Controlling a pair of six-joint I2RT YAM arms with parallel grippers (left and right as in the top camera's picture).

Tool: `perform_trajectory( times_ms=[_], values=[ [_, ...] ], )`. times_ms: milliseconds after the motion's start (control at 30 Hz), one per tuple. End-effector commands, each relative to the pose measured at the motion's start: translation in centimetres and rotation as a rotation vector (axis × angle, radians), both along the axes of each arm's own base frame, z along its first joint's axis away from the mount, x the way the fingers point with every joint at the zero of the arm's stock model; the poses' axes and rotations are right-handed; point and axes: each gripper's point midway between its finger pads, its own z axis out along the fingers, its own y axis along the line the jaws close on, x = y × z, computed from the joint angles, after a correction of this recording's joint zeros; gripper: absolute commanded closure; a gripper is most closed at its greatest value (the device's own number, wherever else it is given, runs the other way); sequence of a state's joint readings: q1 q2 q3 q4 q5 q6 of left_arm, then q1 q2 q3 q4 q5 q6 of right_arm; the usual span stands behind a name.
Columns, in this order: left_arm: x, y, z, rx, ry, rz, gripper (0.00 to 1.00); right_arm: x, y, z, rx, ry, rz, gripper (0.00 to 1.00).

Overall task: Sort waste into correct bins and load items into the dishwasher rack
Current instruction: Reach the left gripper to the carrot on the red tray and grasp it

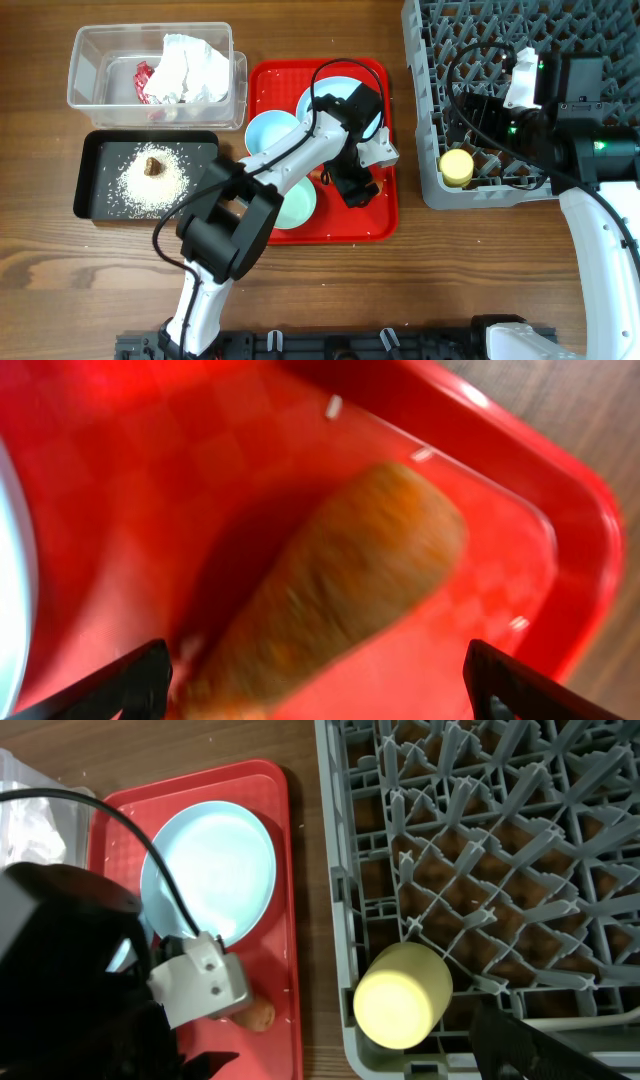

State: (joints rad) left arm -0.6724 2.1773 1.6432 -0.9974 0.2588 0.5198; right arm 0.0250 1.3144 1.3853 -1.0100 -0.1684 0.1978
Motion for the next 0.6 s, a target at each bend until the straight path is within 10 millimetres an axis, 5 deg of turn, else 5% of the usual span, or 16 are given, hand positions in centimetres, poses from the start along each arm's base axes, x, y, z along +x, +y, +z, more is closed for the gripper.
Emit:
perform_trajectory(
  times_ms=[0,67,267,567],
  values=[
    [0.6,-0.2,-0.8,-0.001,-0.019,-0.024,0.08,0.1,0.0,0.1,0.011,0.002,-0.008,0.0],
    [0.6,-0.2,-0.8,-0.002,-0.021,-0.023,0.11,0.1,0.0,0.0,0.011,0.006,-0.008,0.0],
    [-0.4,0.4,-0.8,0.026,0.023,-0.021,0.41,-0.1,0.0,-0.1,0.01,0.012,-0.009,0.0],
    [-1.3,0.3,-0.6,0.045,0.107,0.168,0.48,-0.2,0.0,-0.1,0.011,0.017,-0.009,0.0]
  ],
)
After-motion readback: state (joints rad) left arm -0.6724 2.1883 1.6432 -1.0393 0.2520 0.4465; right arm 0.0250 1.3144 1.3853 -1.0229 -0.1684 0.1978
